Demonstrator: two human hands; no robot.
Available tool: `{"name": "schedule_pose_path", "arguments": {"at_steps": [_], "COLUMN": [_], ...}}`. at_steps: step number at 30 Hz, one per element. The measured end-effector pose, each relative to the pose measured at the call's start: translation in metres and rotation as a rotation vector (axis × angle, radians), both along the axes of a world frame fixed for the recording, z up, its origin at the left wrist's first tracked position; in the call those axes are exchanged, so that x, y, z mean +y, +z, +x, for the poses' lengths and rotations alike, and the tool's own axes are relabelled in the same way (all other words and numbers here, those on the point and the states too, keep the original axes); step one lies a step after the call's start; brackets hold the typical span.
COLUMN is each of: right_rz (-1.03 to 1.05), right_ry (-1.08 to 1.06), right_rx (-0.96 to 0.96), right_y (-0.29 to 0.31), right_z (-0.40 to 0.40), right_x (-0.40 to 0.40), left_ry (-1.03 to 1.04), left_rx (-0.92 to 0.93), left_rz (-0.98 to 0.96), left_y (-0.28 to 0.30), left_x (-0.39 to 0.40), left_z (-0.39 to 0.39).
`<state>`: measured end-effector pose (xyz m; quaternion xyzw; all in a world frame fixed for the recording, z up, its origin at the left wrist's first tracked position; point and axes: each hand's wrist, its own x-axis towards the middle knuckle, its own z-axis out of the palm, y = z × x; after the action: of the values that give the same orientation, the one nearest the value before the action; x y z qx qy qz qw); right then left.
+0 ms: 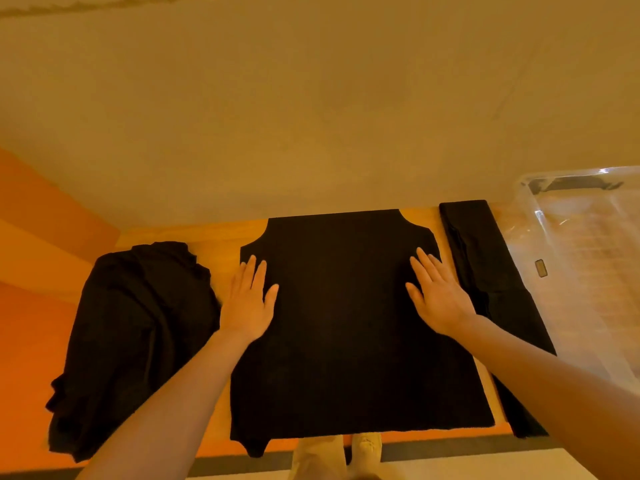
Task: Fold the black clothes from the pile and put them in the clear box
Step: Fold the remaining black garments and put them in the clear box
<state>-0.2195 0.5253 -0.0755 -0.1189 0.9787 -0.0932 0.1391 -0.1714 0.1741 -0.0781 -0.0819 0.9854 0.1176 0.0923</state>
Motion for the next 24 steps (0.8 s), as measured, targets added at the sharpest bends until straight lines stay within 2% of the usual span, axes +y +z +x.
{"name": "schedule_pose_path", "arguments": {"at_steps": [5,15,17,20,22,24], "right_rz": [0.097,0.126,0.096,0.04,-0.003,-0.048], "right_ry": [-0.065,-0.112,-0.108,-0.055,0.007,0.057], "right_rx": [-0.092,-0.058,-0.012,0.07,0.084,0.073], "right_y": [-0.018,-0.038,-0.038,-0.033,-0.027,-0.024], "right_z": [-0.043,-0.097,-0.096,-0.077,-0.053,-0.021], "right_x": [-0.005,-0.011,-0.012,-0.013,-0.011,-0.006], "left_ry": [0.059,0.042,0.036,0.012,-0.068,-0.179], "left_rx": [-0.148,-0.2,-0.175,-0.029,0.084,0.101], "left_rz": [-0.056,-0.071,-0.064,-0.072,-0.034,0.03], "left_y": [-0.02,-0.034,-0.031,-0.026,-0.023,-0.022], "left_x": [-0.025,-0.054,-0.052,-0.045,-0.039,-0.032], "left_z": [-0.043,-0.1,-0.102,-0.087,-0.063,-0.029]}}
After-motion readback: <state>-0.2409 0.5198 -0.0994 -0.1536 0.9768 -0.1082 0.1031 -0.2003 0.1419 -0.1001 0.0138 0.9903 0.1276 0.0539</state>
